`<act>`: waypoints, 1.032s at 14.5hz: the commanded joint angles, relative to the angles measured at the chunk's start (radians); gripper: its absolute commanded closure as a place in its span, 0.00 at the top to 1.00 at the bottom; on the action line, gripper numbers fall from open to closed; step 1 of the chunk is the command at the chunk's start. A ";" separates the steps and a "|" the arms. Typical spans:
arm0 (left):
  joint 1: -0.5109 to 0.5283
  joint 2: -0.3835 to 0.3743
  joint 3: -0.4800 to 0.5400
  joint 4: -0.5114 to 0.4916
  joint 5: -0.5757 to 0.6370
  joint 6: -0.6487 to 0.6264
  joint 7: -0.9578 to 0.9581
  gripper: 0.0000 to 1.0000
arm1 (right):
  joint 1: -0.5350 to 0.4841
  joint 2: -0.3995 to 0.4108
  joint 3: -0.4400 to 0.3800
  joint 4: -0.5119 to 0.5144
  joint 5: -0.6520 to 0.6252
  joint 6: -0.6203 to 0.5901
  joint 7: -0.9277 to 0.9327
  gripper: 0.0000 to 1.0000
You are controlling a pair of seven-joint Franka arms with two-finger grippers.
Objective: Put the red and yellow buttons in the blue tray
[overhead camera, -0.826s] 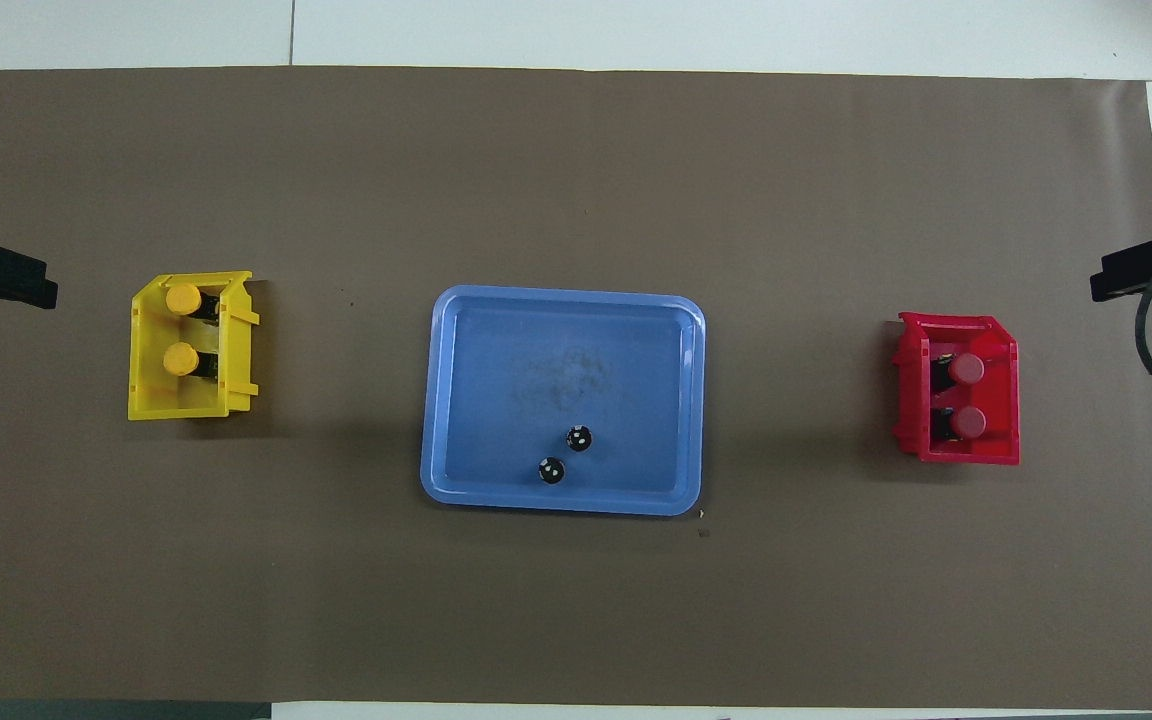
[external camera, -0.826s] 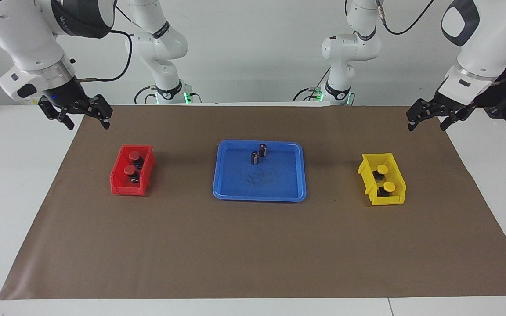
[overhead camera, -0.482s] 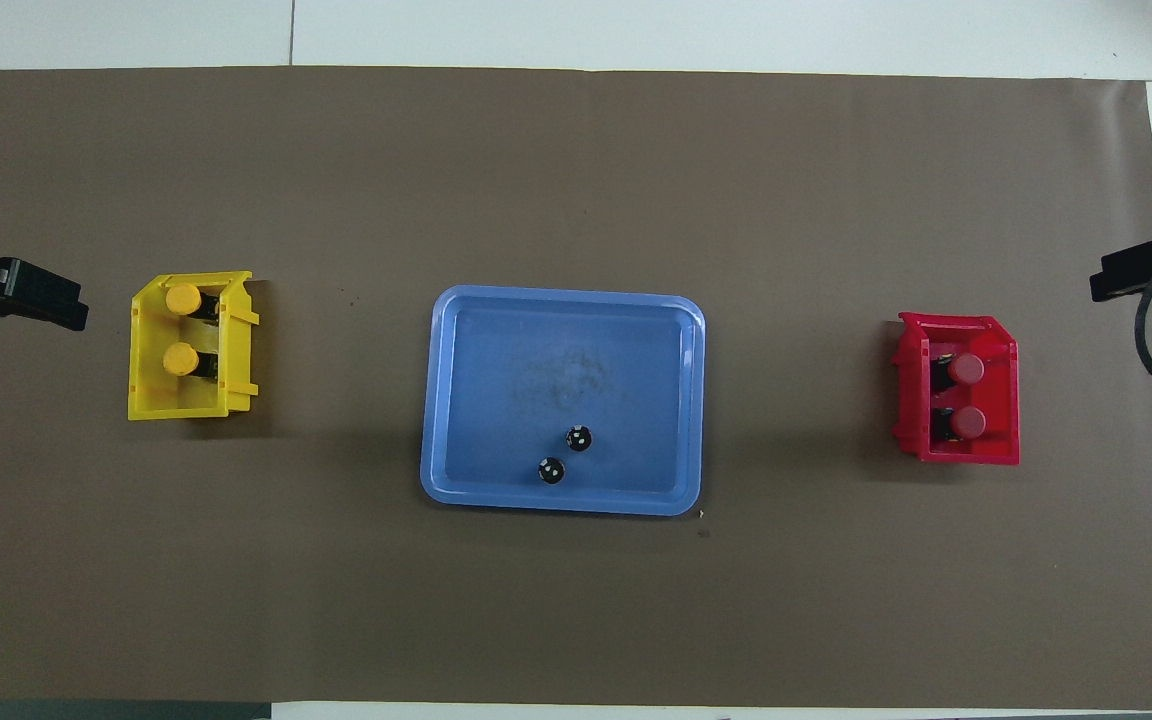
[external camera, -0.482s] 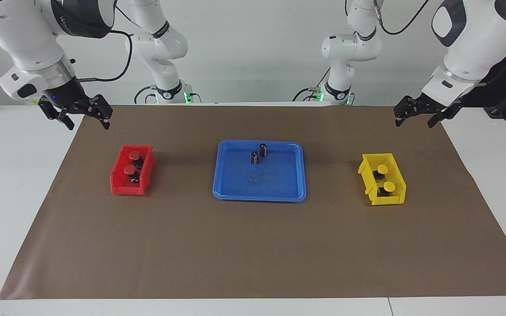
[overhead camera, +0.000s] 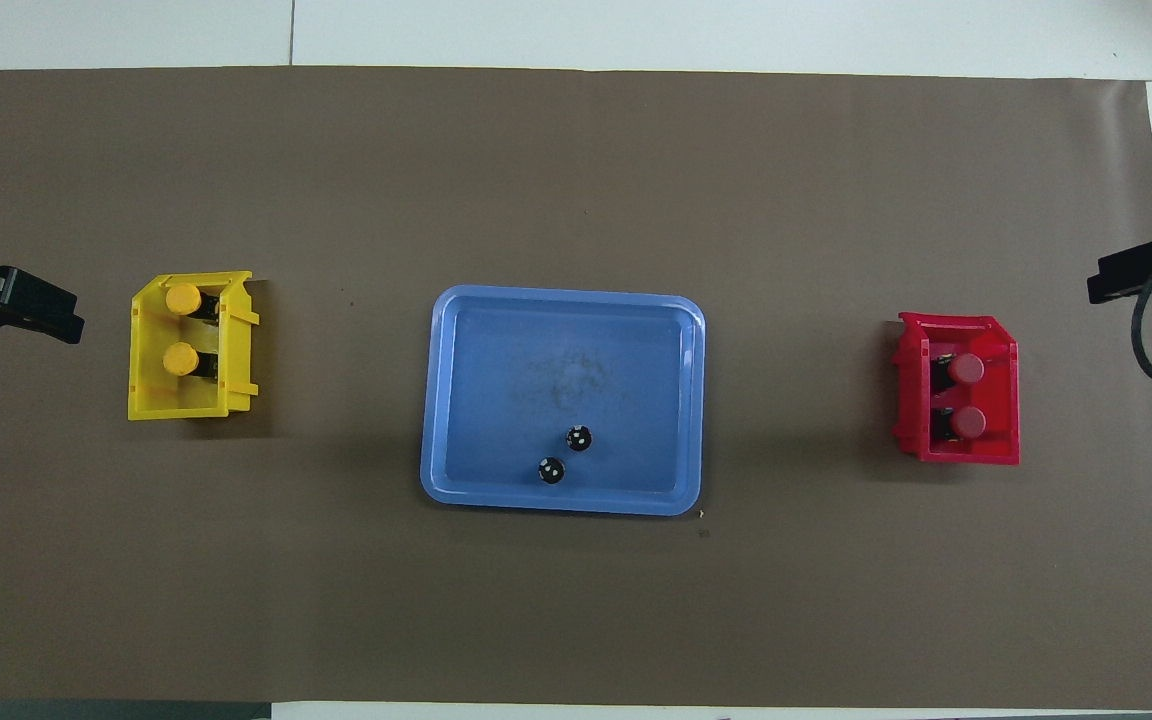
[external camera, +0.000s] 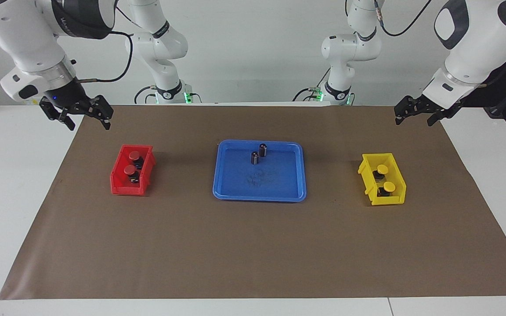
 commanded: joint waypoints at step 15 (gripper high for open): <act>-0.002 -0.030 0.006 -0.030 -0.017 0.051 -0.070 1.00 | 0.007 -0.087 0.009 -0.427 -0.003 0.368 0.008 0.75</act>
